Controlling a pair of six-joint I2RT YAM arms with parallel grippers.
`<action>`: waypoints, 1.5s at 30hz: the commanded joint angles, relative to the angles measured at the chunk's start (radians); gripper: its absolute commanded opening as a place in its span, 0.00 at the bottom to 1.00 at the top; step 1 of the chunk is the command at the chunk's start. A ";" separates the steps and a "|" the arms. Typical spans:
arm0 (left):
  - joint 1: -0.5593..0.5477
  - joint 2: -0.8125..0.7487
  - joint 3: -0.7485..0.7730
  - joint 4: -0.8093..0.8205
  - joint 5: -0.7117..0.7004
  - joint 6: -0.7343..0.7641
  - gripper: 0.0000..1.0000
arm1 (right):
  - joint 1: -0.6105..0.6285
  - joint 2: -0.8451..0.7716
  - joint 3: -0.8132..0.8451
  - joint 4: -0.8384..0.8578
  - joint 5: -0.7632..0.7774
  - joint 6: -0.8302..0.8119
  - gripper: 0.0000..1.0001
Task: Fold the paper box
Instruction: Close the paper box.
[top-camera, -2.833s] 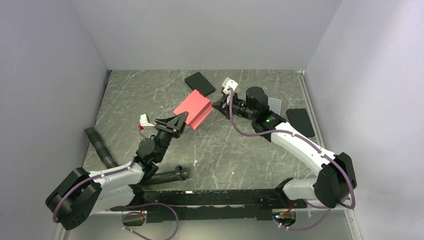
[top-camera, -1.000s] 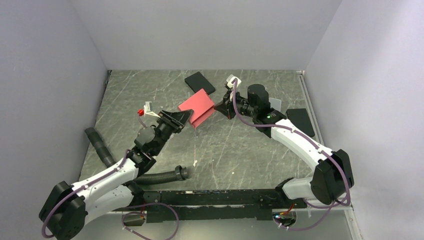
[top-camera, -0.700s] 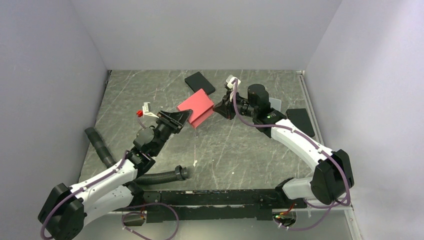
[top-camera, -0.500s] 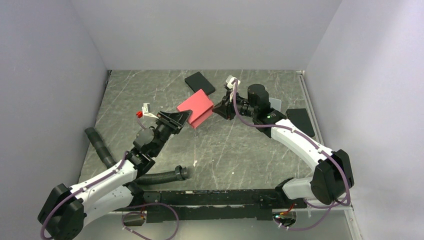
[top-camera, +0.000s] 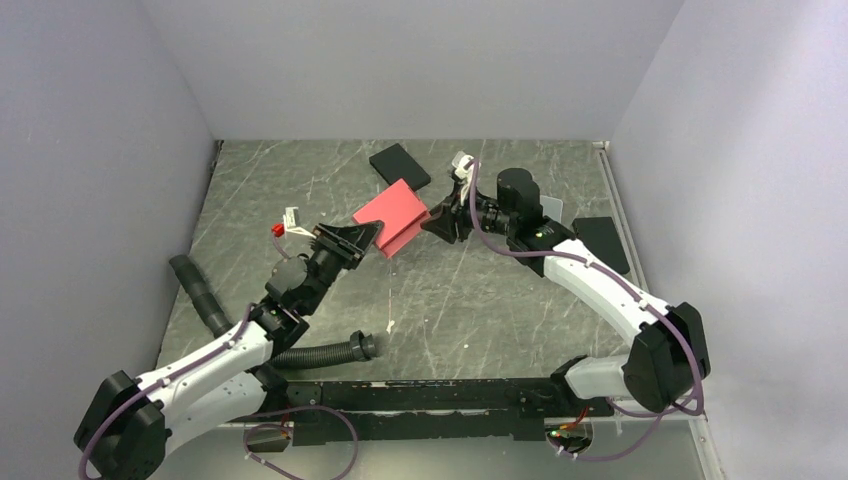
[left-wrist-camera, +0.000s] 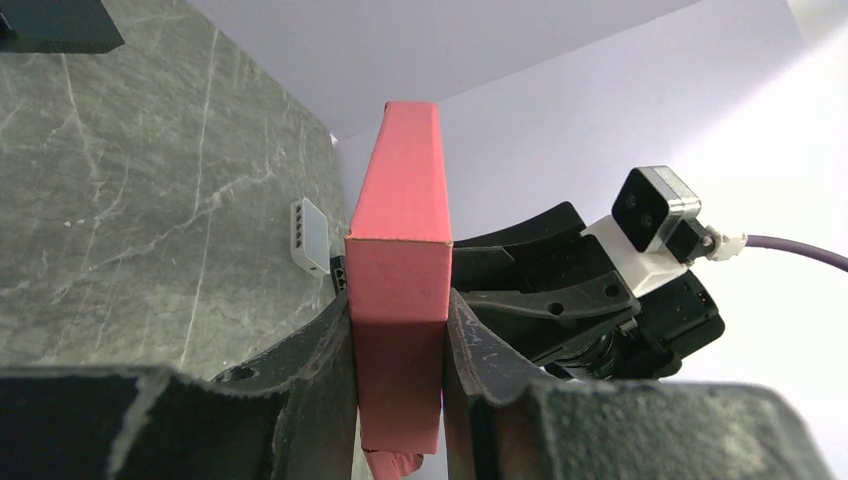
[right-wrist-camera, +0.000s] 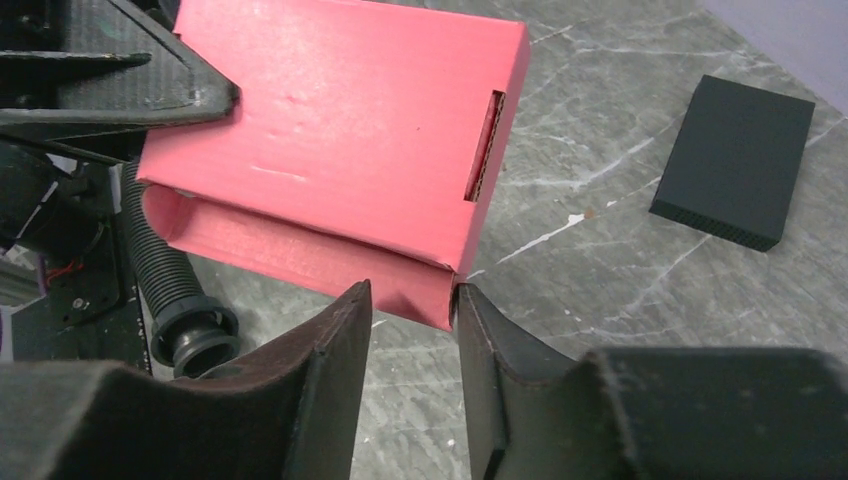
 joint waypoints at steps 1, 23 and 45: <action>-0.009 -0.025 -0.010 0.002 0.004 -0.016 0.00 | -0.002 -0.063 0.065 0.009 -0.073 0.002 0.42; -0.009 -0.046 -0.026 -0.016 -0.022 -0.106 0.00 | -0.073 -0.134 0.124 -0.499 -0.441 -0.743 0.43; -0.009 -0.011 -0.022 0.011 0.008 -0.190 0.00 | 0.182 0.001 0.018 -0.096 0.122 -0.521 0.04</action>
